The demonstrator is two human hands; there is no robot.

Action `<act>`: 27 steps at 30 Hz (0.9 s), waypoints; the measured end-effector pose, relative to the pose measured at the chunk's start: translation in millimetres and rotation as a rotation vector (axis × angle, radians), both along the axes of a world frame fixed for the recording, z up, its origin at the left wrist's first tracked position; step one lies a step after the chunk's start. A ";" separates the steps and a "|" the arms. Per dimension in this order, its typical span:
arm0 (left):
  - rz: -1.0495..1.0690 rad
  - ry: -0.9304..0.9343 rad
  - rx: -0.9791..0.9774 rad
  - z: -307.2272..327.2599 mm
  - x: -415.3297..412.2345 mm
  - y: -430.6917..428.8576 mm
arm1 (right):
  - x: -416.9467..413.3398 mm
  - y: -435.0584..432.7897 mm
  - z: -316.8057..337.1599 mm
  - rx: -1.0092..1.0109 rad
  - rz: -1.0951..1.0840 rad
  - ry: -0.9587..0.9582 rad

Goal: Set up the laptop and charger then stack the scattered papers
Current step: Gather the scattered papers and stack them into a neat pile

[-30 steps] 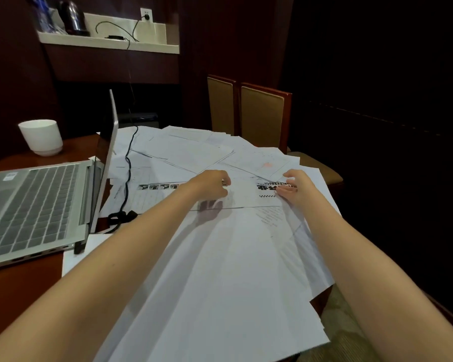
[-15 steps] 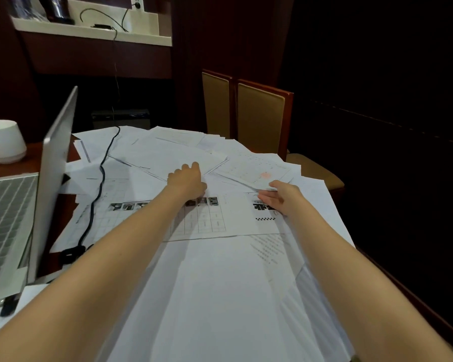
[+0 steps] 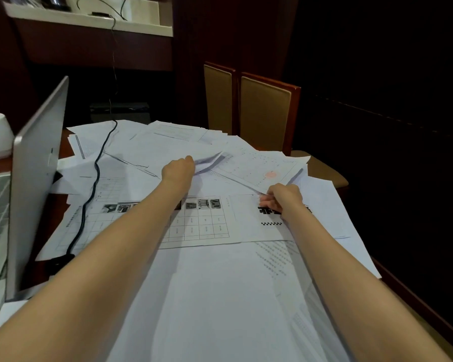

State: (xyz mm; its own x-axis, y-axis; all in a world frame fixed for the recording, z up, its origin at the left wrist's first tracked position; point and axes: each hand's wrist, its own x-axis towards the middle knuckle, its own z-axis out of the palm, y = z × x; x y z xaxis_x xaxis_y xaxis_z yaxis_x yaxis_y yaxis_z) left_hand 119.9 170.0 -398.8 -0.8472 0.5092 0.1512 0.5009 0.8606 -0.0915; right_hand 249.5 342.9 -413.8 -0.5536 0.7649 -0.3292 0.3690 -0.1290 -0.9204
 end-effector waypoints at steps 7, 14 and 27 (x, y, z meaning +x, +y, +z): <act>-0.002 -0.159 0.489 19.2 9.1 -16.6 | 16.7 -9.6 7.1 -0.014 0.194 -0.008; -0.187 -0.452 0.799 56.4 55.4 3.4 | 56.8 -17.1 13.6 -0.017 0.493 0.070; -0.350 -0.904 0.273 35.7 120.9 9.1 | 84.5 -21.0 31.5 -0.421 0.519 0.148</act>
State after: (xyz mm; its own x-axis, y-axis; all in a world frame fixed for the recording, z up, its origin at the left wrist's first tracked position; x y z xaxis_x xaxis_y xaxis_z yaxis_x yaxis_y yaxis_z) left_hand 240.8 179.1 -363.0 -0.5112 0.7952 -0.3261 0.5131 0.5867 0.6265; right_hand 334.0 321.9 -382.2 -0.8763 0.2111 -0.4331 0.3540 -0.3276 -0.8760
